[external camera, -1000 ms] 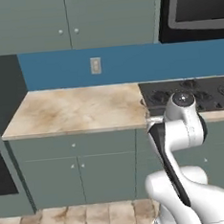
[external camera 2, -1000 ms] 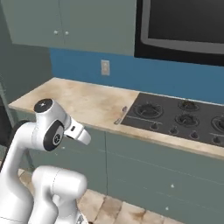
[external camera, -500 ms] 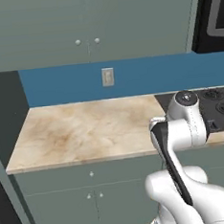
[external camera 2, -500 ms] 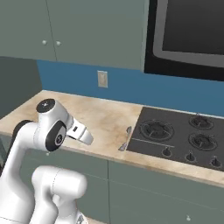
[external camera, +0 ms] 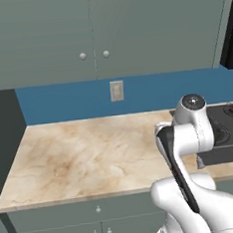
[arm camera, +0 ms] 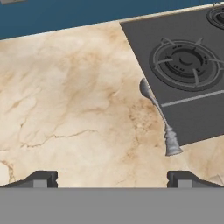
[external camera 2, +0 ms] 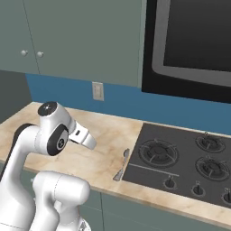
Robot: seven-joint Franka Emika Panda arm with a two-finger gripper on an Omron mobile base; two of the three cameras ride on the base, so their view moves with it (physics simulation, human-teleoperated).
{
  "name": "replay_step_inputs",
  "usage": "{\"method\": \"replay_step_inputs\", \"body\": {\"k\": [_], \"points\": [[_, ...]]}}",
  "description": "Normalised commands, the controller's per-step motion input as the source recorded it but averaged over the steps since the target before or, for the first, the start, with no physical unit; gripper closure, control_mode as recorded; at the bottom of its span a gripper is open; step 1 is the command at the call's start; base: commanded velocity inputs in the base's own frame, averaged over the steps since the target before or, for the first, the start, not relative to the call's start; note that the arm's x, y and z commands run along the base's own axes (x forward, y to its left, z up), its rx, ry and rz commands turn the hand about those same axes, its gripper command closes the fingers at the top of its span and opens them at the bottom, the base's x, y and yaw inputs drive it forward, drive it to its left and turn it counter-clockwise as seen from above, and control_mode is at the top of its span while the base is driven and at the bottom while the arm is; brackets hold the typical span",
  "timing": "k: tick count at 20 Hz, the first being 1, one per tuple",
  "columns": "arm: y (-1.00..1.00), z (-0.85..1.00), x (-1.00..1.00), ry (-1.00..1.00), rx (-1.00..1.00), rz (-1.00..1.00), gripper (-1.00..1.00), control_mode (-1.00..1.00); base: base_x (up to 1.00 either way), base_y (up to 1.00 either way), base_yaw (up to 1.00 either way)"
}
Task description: Take the fork and place it on the left side of the plate. Then take the spoon and place it on the right side of the plate. Make sure they're directly next to the plate.
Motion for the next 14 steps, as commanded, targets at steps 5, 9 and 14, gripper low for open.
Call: {"method": "replay_step_inputs", "body": {"k": [5, 9, 14], "points": [[0.00, 0.00, 0.00, 0.00, 0.00, 0.00, -1.00, 1.00, 0.00, -0.19, 0.00], [0.00, 0.00, 0.00, 0.00, 0.00, 0.00, -1.00, 1.00, 0.00, 0.00, -0.01], [0.00, 0.00, 0.00, 0.00, 0.00, 0.00, -1.00, 1.00, 0.00, 0.00, 0.00]]}}
